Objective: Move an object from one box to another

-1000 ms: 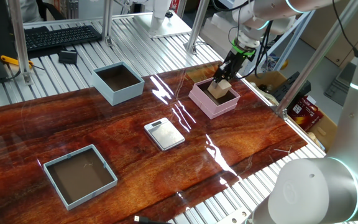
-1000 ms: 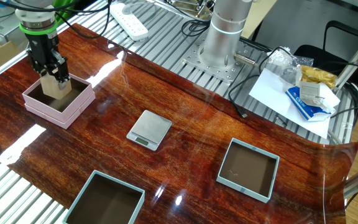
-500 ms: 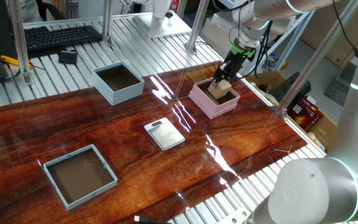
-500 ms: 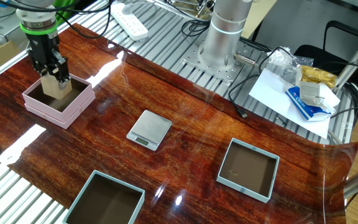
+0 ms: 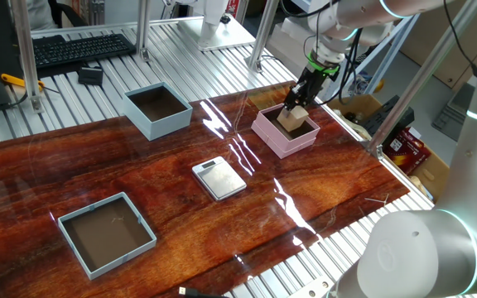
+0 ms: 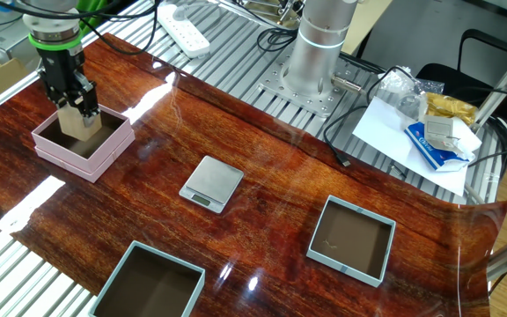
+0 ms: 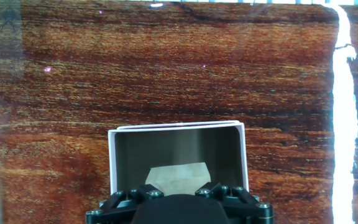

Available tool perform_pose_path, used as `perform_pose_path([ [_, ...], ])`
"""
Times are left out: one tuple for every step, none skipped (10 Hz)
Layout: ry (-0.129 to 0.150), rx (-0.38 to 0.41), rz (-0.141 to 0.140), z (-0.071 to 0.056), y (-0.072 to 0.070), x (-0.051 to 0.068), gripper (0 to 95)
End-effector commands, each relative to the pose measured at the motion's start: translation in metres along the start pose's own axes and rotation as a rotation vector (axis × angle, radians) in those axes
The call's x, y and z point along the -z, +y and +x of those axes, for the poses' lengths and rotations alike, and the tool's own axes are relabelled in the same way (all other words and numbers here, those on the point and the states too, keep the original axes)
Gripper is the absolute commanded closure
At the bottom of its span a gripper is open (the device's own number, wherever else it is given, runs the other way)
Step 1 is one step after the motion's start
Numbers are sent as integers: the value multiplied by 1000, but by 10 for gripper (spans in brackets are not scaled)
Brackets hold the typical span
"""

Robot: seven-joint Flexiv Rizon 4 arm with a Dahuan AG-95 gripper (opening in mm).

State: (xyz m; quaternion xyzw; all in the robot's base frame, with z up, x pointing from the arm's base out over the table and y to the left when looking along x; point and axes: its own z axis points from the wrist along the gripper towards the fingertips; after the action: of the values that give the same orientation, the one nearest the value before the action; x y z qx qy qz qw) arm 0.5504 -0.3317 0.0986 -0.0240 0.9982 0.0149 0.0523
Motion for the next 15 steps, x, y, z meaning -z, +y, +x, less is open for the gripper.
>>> perform_pose_path([
  [12,-2,1,0,0,1,950],
  [14,-3,3,0,0,1,950],
  [22,-8,5,0,0,0,950],
  [25,-12,5,0,0,-2,950],
  [29,-14,5,-1,1,-3,950],
  [29,-14,5,-1,1,-6,950],
  [29,-15,8,-2,2,-12,950],
  [32,-19,9,-2,2,-15,950],
  [32,-22,10,-2,3,-18,950],
  [34,-23,14,-3,3,-21,950],
  [34,-25,14,-3,3,-24,950],
  [34,-27,13,-3,3,-27,950],
  [35,-28,13,-3,3,-28,950],
  [33,-28,12,-3,3,-30,950],
  [32,-26,13,-3,3,-31,950],
])
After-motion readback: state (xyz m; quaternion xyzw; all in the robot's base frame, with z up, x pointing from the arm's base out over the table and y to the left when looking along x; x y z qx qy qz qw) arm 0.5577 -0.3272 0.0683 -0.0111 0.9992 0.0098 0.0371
